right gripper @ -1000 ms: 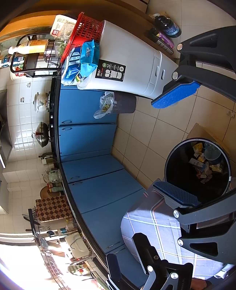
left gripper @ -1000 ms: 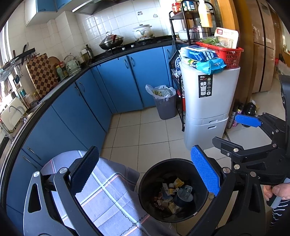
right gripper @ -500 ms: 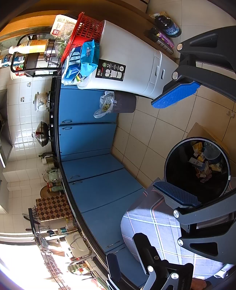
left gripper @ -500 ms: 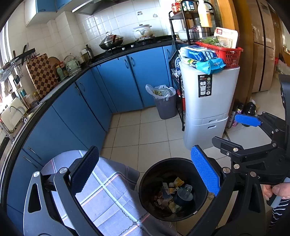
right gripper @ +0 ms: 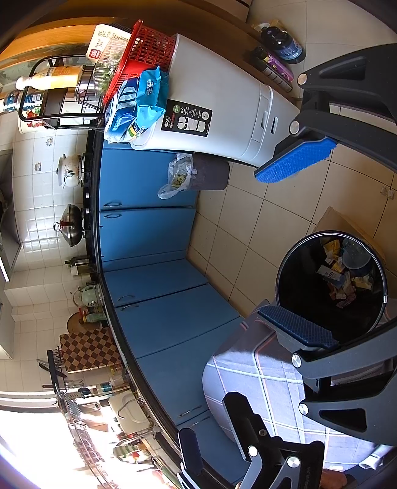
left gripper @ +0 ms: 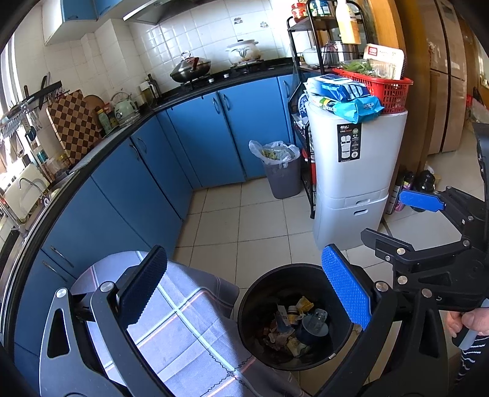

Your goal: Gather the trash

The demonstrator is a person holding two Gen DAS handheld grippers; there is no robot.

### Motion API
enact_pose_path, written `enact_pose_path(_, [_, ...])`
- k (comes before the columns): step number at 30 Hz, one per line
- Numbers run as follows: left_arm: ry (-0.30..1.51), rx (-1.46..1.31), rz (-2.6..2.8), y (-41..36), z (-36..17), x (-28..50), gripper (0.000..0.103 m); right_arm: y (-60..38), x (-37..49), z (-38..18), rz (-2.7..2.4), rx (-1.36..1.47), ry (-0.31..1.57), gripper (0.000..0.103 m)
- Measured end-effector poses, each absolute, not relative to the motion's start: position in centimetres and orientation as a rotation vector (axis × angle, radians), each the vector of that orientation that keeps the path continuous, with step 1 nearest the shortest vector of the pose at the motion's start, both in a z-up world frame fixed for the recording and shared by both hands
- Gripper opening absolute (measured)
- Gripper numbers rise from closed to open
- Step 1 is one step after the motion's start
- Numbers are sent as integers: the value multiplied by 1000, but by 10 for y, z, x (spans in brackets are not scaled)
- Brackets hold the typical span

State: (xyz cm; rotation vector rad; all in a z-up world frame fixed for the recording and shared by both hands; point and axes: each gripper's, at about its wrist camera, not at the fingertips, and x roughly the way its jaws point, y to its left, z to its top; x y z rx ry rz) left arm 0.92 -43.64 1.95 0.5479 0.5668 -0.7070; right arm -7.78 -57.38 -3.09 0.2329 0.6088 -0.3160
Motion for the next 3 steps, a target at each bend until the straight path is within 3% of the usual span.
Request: enact_pose_path(3, [568, 548, -706, -435, 19, 9, 100, -574, -78, -30, -313, 231, 608, 81])
